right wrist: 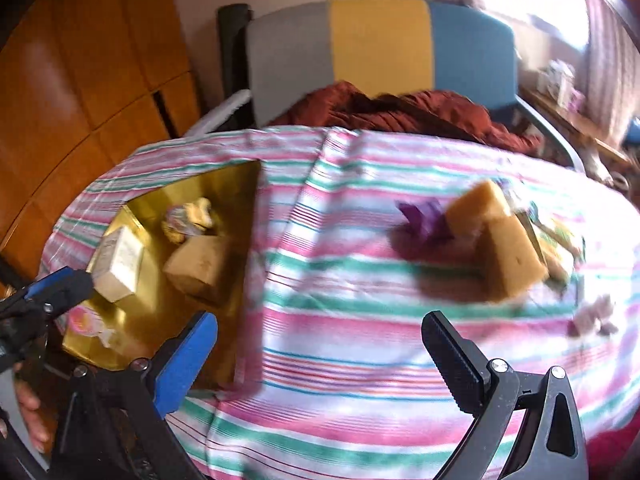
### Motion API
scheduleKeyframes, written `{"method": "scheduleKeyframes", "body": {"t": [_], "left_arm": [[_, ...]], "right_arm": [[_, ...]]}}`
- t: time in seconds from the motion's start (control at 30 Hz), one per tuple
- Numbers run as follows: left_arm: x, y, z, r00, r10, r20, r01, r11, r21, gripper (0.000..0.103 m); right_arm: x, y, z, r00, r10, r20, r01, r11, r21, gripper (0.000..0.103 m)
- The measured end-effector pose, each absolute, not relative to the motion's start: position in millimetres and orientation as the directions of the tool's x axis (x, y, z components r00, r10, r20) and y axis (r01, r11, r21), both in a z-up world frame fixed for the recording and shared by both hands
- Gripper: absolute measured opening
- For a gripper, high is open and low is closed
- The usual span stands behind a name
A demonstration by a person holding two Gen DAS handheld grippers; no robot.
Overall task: Organize objects
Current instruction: 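Withdraw both open tools from the tray back toward the pile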
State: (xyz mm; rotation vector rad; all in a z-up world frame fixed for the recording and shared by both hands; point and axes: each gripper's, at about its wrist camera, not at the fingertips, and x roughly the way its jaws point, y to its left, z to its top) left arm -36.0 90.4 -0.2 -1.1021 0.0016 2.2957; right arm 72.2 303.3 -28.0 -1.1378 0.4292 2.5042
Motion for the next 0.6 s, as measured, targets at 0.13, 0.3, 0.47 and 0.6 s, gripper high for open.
{"method": "scheduleKeyframes", "body": {"t": [0.13,0.3,0.47,0.6], "left_arm": [[-37.3,104.6,-0.9,-0.450,0.522,-0.725,-0.530,-0.809,-0.254,0.077],[-38.0,136.7,6.0,-0.424,0.524,-0.739,-0.598,-0.774,-0.206,0.075],[-36.2,192.3,12.5,-0.382,0.533,-0.755,-0.721,-0.683,-0.116,0.075],[-38.9,237.7,6.5,-0.345,0.522,-0.780,-0.791,-0.610,-0.058,0.075]], "right_arm": [[89.5,328.6,-38.3,-0.582,0.219,-0.783,-0.502,-0.854,0.135,0.103],[111.1,359.7,-42.8,-0.553,0.254,-0.793,-0.573,-0.808,0.141,0.103],[131.5,383.0,-41.8,-0.532,0.289,-0.796,-0.618,-0.775,0.132,0.103],[143.6,400.7,-42.2,-0.512,0.304,-0.803,-0.642,-0.757,0.122,0.103]]}}
